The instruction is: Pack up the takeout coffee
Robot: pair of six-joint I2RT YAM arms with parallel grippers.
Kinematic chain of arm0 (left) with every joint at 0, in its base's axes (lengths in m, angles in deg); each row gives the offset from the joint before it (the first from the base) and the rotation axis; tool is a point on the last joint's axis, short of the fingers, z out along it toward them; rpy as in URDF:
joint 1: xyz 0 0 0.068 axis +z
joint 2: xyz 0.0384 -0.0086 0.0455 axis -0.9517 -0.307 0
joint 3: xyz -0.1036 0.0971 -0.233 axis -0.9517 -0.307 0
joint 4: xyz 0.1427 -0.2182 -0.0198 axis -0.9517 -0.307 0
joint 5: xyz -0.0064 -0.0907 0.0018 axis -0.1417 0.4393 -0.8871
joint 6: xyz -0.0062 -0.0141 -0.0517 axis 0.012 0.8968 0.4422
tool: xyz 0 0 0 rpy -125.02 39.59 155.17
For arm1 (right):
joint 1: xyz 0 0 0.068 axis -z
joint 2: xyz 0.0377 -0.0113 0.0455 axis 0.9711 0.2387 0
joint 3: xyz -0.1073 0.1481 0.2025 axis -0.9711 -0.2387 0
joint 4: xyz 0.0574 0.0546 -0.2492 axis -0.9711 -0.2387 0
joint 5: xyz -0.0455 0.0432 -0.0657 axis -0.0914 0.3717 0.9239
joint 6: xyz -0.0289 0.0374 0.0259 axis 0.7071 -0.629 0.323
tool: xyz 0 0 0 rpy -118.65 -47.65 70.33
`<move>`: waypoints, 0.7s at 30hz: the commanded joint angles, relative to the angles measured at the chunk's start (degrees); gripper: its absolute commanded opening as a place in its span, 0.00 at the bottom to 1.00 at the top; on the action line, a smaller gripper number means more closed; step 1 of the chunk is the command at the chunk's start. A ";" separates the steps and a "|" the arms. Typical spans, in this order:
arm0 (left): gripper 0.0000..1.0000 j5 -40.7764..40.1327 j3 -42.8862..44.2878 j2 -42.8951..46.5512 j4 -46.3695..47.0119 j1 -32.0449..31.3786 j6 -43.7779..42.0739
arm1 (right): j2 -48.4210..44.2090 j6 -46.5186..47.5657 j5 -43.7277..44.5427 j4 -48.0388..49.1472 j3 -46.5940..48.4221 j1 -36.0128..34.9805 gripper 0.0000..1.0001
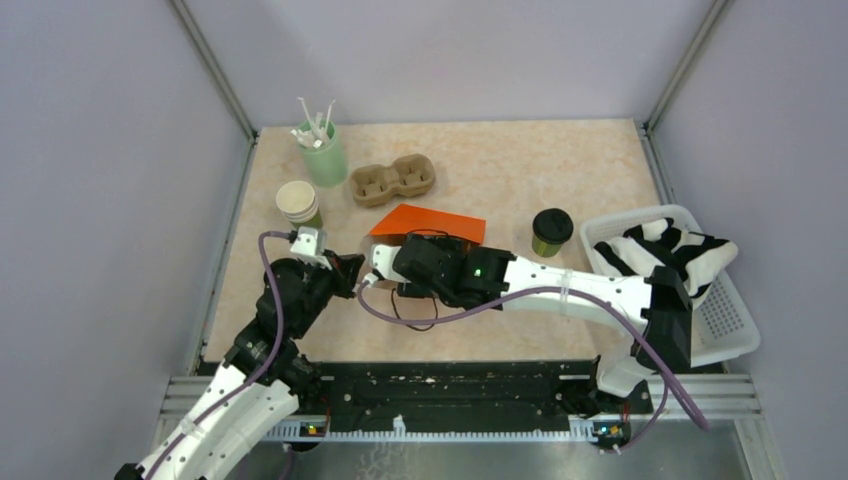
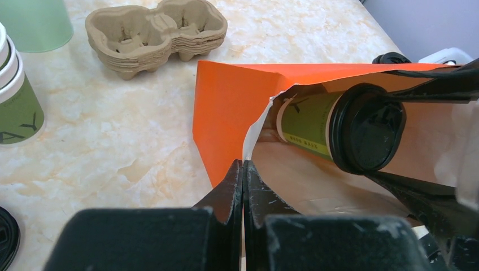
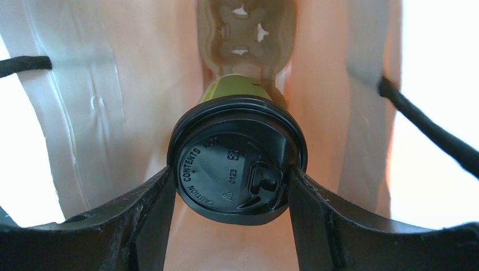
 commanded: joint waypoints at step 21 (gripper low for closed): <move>0.00 -1.16 -0.23 -1.42 3.63 -0.02 -1.46 | -1.50 9.86 2.42 4.05 -2.83 1.31 0.59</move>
